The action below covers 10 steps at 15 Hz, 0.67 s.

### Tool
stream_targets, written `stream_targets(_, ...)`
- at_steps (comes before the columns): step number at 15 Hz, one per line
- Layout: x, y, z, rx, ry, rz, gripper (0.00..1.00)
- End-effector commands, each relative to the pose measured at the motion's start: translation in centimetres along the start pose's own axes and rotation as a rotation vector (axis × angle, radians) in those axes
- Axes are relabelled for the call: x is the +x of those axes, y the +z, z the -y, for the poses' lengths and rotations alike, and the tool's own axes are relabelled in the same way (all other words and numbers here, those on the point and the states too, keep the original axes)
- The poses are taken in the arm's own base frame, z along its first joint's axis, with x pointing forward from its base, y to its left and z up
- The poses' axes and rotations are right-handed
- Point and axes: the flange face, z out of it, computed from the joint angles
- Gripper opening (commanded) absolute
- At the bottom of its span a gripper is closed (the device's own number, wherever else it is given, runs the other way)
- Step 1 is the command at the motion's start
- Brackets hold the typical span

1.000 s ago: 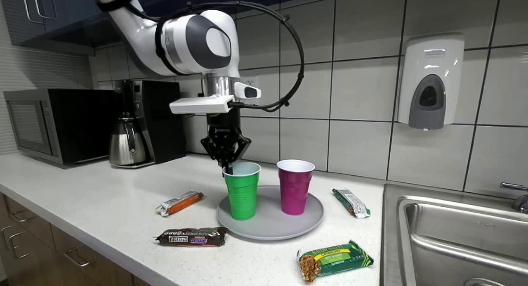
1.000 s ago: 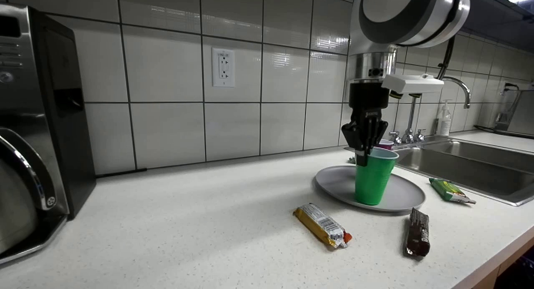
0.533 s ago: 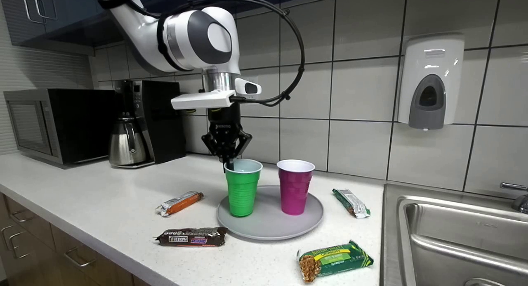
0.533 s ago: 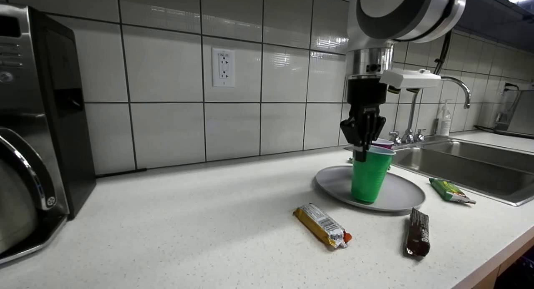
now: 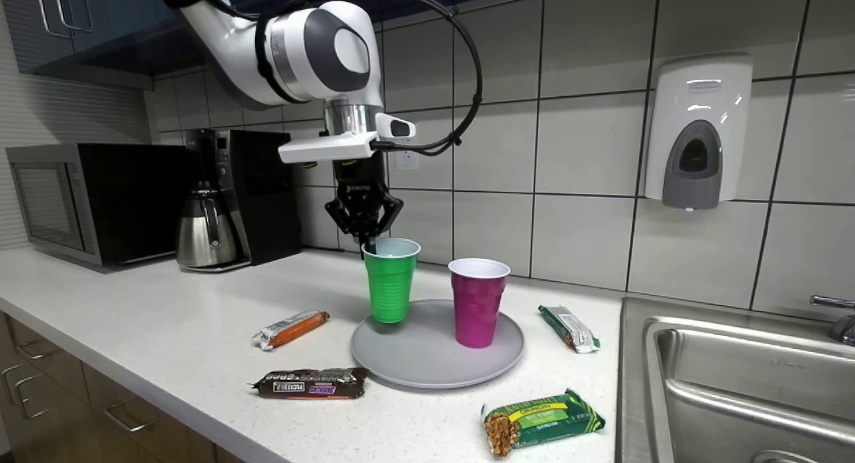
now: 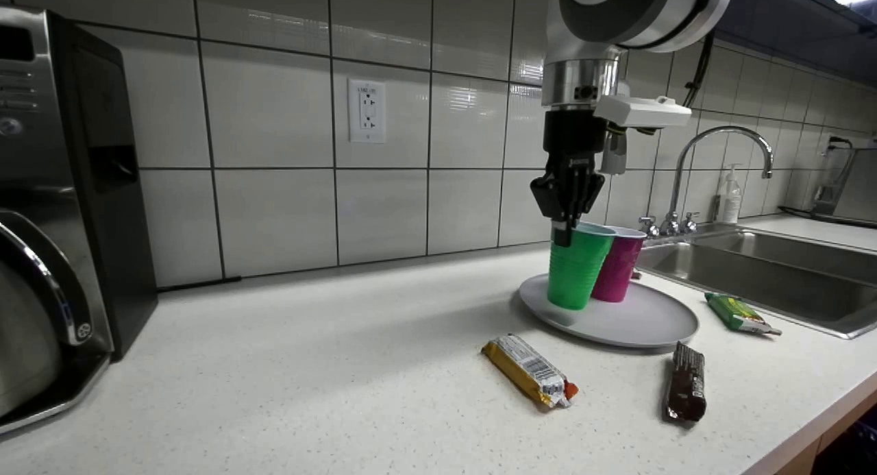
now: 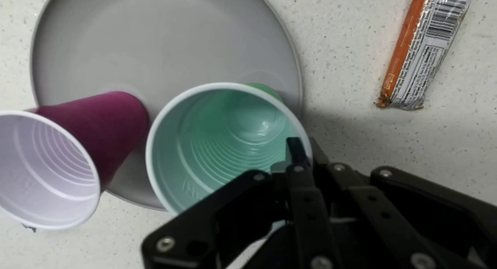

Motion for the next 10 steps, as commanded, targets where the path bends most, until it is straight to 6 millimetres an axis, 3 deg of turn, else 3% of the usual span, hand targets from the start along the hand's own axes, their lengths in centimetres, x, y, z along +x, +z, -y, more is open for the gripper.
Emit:
stream_targets(1,2.5,-0.6,0.9,-0.014,-0.025,-0.006,0.01)
stream_targets(10,7.4,0.9,3.0,-0.068,-0.077,-0.016,0.01)
